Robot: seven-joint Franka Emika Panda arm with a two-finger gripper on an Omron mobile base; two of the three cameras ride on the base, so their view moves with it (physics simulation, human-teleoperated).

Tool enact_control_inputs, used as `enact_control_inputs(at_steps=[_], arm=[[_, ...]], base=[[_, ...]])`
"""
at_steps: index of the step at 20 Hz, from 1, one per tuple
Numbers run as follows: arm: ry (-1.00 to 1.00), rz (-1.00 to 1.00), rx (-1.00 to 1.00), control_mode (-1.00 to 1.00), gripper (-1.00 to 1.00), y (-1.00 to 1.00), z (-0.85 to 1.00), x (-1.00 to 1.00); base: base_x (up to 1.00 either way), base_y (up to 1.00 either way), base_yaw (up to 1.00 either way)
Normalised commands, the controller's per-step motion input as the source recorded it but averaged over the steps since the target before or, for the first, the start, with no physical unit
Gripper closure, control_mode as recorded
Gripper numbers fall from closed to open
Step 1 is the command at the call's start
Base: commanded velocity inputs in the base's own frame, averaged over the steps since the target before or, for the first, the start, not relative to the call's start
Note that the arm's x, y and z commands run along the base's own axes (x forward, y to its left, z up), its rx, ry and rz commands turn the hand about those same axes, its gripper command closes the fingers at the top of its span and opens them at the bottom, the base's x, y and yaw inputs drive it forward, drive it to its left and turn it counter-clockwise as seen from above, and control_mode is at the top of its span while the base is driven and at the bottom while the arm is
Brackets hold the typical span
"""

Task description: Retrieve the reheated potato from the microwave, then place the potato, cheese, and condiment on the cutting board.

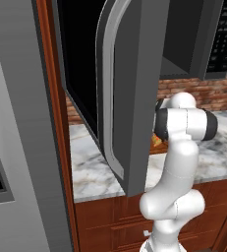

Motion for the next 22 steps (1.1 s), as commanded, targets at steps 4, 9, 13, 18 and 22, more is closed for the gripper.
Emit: enact_control_inputs(at_steps=[4,9,13,18,22], arm=[[0.00,0.00,0.00,-1.00,-1.00,0.00,0.12,-0.02],[-0.02,0.00,0.00,-1.00,-1.00,0.00,0.21,-0.10],[-0.04,0.00,0.00,-1.00,-1.00,-0.01,0.24,-0.20],[-0.06,0.00,0.00,-1.00,-1.00,-0.02,0.19,-0.27],[-0.06,0.00,0.00,-1.00,-1.00,-0.01,0.09,-0.42]], base=[[0.00,0.00,0.00],[0.00,0.00,0.00],[0.00,0.00,0.00],[0.00,0.00,0.00],[0.00,0.00,0.00]])
